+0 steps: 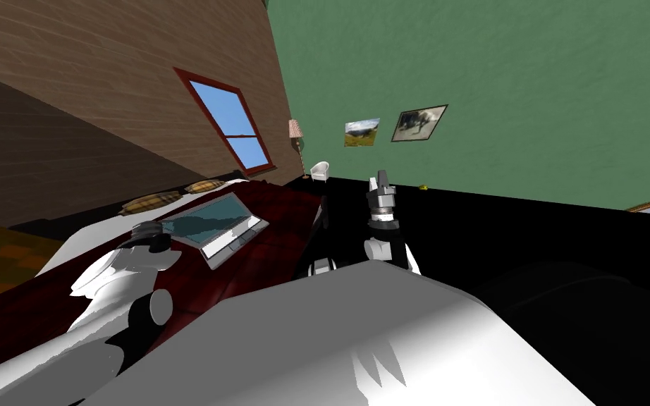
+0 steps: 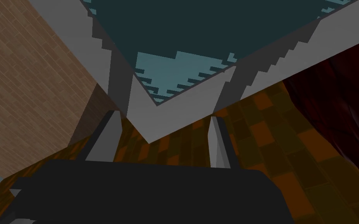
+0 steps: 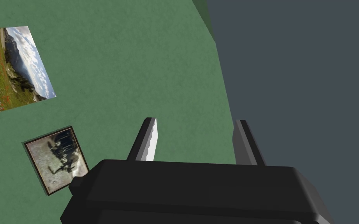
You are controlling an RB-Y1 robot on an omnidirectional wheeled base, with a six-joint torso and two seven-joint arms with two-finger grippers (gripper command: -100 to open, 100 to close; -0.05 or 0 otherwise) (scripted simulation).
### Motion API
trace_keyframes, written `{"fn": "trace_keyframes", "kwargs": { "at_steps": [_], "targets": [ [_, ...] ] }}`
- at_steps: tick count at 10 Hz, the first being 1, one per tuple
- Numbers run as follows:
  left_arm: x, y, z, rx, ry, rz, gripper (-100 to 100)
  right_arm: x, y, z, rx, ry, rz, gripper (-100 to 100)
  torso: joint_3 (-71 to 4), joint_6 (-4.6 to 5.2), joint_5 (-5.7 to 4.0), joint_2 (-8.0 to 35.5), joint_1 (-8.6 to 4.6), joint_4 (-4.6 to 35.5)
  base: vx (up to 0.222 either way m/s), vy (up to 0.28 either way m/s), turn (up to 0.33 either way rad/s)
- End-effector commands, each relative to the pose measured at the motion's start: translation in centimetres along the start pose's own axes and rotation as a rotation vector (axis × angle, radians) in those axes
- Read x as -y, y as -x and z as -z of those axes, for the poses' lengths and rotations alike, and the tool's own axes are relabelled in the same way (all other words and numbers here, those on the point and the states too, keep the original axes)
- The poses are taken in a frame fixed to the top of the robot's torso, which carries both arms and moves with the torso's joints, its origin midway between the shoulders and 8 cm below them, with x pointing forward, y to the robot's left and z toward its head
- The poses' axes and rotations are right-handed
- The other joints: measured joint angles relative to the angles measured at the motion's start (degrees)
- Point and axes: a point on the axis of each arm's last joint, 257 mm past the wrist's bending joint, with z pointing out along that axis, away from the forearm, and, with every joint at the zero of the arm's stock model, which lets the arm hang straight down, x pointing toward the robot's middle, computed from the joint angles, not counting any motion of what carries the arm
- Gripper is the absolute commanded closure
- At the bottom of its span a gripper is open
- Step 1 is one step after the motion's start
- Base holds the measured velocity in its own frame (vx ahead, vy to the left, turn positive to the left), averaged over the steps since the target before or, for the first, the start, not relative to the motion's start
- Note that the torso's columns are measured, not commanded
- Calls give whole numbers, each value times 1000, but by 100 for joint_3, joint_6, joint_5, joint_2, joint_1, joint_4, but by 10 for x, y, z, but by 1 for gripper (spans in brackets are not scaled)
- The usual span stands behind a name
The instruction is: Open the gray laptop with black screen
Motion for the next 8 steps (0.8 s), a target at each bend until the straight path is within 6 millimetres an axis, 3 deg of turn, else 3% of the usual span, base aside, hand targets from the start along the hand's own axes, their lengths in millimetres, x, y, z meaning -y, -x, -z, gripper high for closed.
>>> {"fn": "trace_keyframes", "kwargs": {
  "at_steps": [1,2,6,7,8],
  "targets": [
    [-9,-37,8,-84,-25,-18,100,0,0,0,0,0,0,0,0,16,-1,-2,-4,0,95,-19,349],
    [-1,-43,9,-105,-59,-49,100,0,0,0,0,0,0,0,-15,-30,7,-32,-8,-14,120,-41,239],
    [3,-45,10,-114,-72,-18,100,0,0,0,0,0,0,0,-20,30,13,-35,-2,-19,10,-5,2],
    [2,-69,15,-158,-92,-8,100,0,0,0,0,0,0,0,-22,20,12,-39,-7,-19,94,-26,285],
    [8,-71,16,-168,-115,8,100,0,0,0,0,0,0,0,-27,-26,21,-53,-16,-34,127,-55,300]
  ]
}}
